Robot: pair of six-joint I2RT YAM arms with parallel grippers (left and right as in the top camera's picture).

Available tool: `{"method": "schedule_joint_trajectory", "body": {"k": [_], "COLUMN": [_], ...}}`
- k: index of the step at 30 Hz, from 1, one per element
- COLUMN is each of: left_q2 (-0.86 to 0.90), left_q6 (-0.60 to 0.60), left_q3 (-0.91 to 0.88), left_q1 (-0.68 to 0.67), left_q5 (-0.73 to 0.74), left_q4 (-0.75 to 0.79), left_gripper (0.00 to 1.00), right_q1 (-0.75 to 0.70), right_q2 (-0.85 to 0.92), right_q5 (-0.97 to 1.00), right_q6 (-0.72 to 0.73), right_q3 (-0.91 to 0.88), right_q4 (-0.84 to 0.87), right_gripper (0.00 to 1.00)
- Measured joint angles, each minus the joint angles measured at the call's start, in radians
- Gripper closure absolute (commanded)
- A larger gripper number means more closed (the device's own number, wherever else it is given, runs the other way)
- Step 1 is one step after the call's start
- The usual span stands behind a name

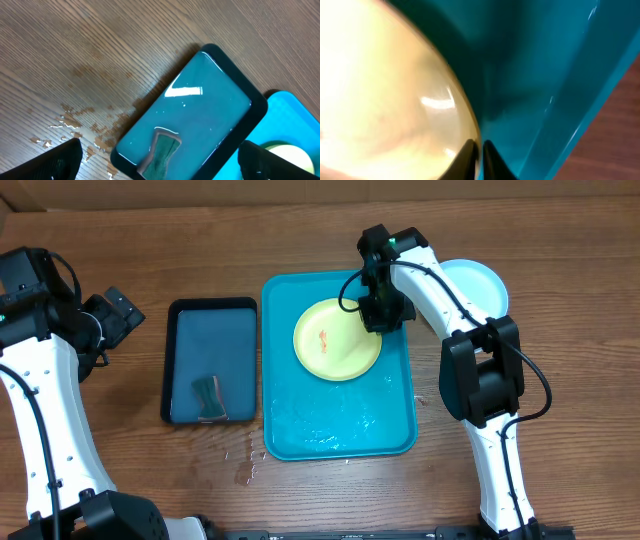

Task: Clean dirty plates on tray and stack at the side
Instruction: 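Hold the yellow plate's rim with the right gripper on the teal tray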

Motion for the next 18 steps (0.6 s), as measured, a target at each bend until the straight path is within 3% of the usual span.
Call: {"method": "schedule_joint_trajectory", "body": {"k": [5,11,15,18], "left_q2": [0.000,0.000,0.000,0.000], "left_q6": [0.000,0.000,0.000,0.000], "left_q3": [0.000,0.000,0.000,0.000], "left_q1": [0.000,0.000,0.000,0.000], "left_q5": [0.000,0.000,0.000,0.000], "left_q4": [0.000,0.000,0.000,0.000], "left_gripper": [0.00,0.00,0.00,0.00], "right_q1": [-0.001,0.000,-0.002,-0.006], "right_q2": [0.000,0.000,0.000,0.000], "right_q5": [-0.104,-0.115,-0.017,0.035], "right_q6": [0.059,0.130,0.139,0.143], "right_q3": [0.023,0.025,0.025,0.025], "right_q4": [-0.096,-0.102,-0.021,0.025], "right_gripper": [0.78,0.55,0.55,0.62]}}
